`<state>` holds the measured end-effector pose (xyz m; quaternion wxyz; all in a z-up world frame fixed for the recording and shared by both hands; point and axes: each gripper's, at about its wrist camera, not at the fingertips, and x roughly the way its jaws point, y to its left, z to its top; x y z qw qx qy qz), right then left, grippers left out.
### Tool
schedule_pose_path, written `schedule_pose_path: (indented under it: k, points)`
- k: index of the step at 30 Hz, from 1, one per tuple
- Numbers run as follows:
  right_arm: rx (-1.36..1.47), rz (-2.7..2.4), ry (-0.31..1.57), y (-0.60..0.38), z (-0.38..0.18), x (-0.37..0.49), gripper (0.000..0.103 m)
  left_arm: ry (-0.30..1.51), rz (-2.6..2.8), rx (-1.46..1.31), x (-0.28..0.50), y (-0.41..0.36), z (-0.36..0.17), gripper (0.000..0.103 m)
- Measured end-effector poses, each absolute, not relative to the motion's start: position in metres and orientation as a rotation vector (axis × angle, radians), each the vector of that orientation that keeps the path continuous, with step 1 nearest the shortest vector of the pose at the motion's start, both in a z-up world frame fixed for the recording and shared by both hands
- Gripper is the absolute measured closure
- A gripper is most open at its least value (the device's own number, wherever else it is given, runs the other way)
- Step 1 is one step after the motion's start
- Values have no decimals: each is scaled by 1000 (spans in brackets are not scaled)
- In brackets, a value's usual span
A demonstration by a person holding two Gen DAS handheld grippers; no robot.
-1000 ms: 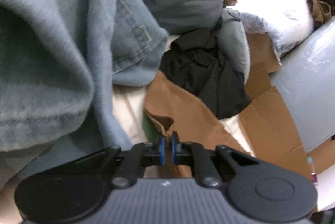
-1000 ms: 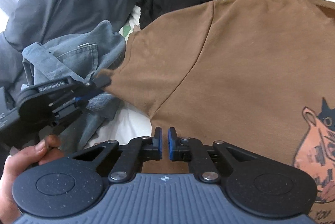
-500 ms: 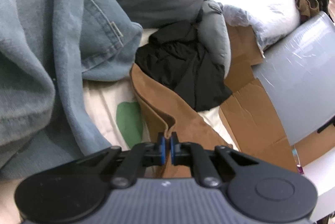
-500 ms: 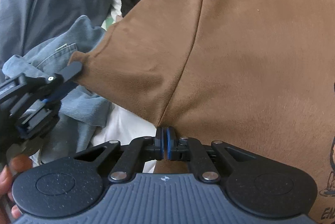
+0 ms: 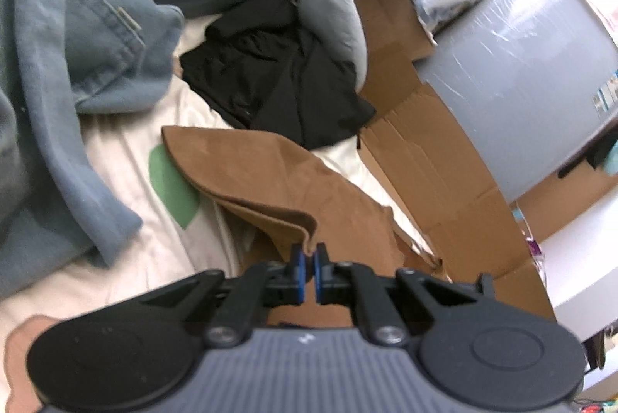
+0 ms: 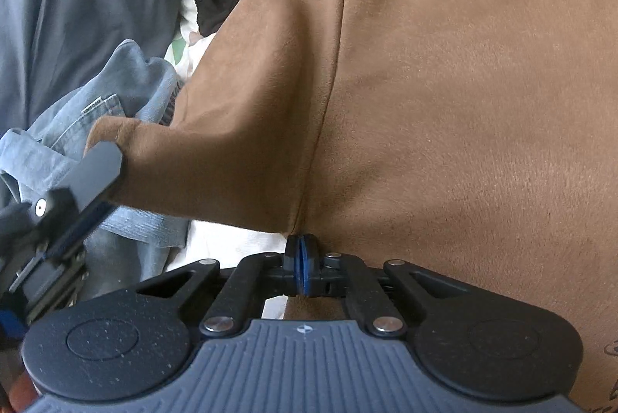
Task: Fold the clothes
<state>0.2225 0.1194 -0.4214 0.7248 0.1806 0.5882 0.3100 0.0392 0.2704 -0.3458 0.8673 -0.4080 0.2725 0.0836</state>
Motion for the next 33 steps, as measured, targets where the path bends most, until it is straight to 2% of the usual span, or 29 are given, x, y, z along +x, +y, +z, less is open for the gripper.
schedule_pose_path:
  k: [14,16,18,21,25,28,31,33]
  points:
    - [476,720,1276,105,-430,222,98,677,50,-812,47,250,-355,98]
    - [493,720,1295,100,-427,222,93,686,48,-806,49,251,-355,98]
    - [481,723,1289,93,-420,220,74,697,47,-807,51,251,-356,98]
    - [481,709,1272,79,-410,213,60,706,49,-782,51,247,-356,98]
    - [470,653,1248,57,-399,206,54,730,33,-726,57,237,-357,97]
    - [486,587,1237,38,-395,205,53,763,21,-654,63,227,-359,97]
    - [502,547,1227,25,-395,205,53,783,8,-633,64,221,-364,88]
    - [490,542,1223,21,-396,204,53,794,10,-652,62,222,-366,75]
